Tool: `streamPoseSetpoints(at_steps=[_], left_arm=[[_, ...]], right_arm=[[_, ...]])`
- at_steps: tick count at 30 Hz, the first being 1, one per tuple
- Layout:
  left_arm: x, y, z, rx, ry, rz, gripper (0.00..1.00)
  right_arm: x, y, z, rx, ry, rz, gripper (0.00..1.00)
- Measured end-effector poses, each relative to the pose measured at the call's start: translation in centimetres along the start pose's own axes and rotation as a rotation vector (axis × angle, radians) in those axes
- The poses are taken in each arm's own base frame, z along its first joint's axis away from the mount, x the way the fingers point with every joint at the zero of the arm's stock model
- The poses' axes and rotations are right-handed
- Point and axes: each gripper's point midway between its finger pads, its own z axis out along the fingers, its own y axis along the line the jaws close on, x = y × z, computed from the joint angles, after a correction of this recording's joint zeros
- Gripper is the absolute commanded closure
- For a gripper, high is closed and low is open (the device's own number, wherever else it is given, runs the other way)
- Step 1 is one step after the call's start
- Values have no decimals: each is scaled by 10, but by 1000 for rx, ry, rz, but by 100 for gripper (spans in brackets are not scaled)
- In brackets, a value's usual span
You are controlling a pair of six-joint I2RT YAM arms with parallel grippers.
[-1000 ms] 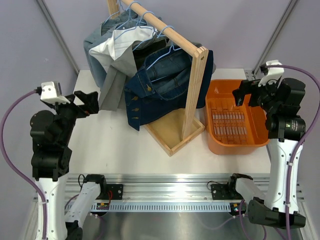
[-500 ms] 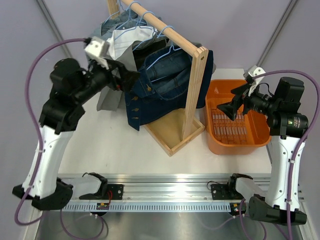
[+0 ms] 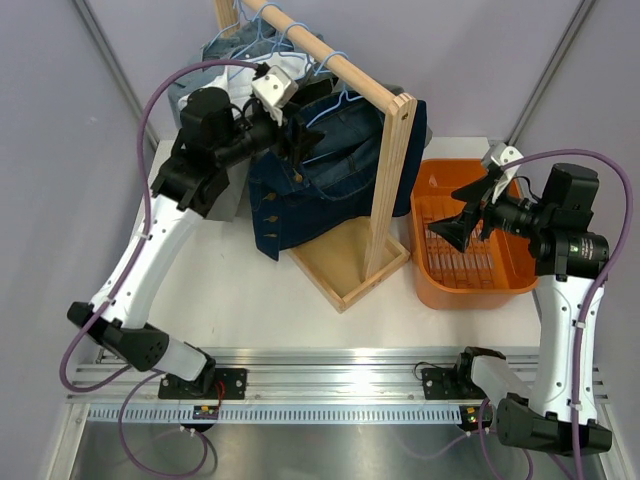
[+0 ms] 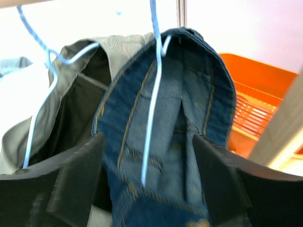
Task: Remove the skirt from the hanger
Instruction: Pick up the hanger from the clothesline.
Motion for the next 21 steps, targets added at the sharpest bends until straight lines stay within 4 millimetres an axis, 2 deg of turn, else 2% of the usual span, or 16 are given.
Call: streamPoseSetpoints(at_steps=[4, 9, 12, 13, 15, 16, 17, 18, 21], left_arm=[[4, 1, 22, 31, -6, 26, 36], [12, -7, 41, 63, 8, 48, 49], [11, -13, 50, 76, 6, 76, 62], [11, -14, 52, 76, 7, 87, 71], [10, -15, 55, 62, 9, 118, 82], [8, -16, 56, 58, 6, 130, 92], [7, -15, 56, 49, 6, 142, 97], [5, -14, 56, 41, 5, 156, 100], [5, -17, 57, 34, 7, 180, 100]], right_arm=[[3, 2, 0, 0, -1, -1, 1], [8, 4, 0, -1, 1, 5, 0], [11, 3, 1, -2, 3, 14, 0], [11, 3, 1, -2, 3, 15, 1], [11, 2, 2, -1, 1, 14, 0], [11, 2, 2, -1, 0, 14, 0], [12, 2, 3, -1, 0, 17, 1], [12, 1, 3, 0, -1, 18, 1], [13, 0, 4, 0, -2, 24, 0]])
